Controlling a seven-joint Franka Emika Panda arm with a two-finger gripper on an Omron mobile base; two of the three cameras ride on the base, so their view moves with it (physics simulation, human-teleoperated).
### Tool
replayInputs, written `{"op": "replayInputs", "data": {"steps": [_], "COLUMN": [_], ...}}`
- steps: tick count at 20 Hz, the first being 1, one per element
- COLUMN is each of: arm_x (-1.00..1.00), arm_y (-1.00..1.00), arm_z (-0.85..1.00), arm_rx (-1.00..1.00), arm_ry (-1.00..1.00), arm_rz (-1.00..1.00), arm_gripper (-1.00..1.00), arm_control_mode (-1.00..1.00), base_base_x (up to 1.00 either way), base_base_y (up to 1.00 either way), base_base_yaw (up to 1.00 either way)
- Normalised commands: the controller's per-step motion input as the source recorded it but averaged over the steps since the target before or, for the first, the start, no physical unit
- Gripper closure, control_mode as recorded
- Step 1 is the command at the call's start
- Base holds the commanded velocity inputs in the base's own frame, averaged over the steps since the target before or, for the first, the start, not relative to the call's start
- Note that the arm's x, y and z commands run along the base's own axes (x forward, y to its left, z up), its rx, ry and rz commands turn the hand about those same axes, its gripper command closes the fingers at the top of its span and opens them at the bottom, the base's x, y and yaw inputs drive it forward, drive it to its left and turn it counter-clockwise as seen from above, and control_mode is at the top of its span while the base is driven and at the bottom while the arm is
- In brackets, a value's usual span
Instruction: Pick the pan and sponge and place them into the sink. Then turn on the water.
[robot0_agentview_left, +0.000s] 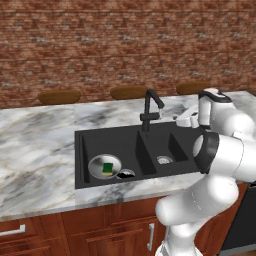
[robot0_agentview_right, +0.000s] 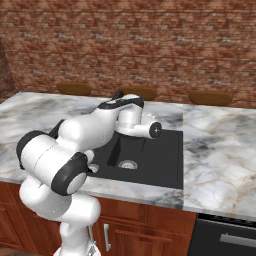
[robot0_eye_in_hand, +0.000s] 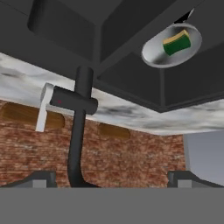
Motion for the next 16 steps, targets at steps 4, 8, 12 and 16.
{"op": "replayInputs", "data": {"steps": [4,8,12,16], "arm_x": [0.43,0.37,0.36,0.23], "arm_y": [0.0,0.0,0.0,0.0], "arm_z": [0.0,0.0,-0.04,-0.18], "arm_rx": [0.02,0.02,0.02,0.01], "arm_ry": [0.0,0.0,0.0,0.0], "arm_rz": [0.07,0.02,0.0,0.0], "arm_gripper": [-1.0,-1.0,-1.0,-1.0], "arm_control_mode": [-1.0,-1.0,-1.0,-1.0], "base_base_x": [0.0,0.0,0.0,0.0], "base_base_y": [0.0,0.0,0.0,0.0], "base_base_yaw": [0.0,0.0,0.0,0.0]}}
